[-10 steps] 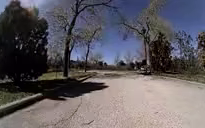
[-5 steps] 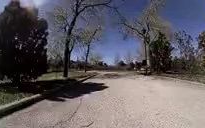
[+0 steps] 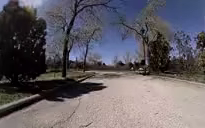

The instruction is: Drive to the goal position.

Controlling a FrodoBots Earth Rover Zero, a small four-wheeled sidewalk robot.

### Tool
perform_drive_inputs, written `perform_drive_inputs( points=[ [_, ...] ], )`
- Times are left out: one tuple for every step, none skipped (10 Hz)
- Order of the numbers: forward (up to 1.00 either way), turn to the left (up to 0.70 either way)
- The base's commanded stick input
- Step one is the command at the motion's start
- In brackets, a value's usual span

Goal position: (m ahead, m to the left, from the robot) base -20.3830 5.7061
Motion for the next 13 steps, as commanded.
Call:
perform_drive_inputs(
  points=[
    [0.00, -0.85],
    [0.00, -0.85],
    [0.00, -0.85],
    [0.00, -0.85],
    [0.00, -0.85],
    [0.00, -0.85],
    [0.00, -0.85],
    [0.00, -0.85],
    [0.00, -0.85],
    [0.00, -0.85],
    [0.00, -0.85],
    [0.00, -0.85],
    [0.00, -0.85]
  ],
)
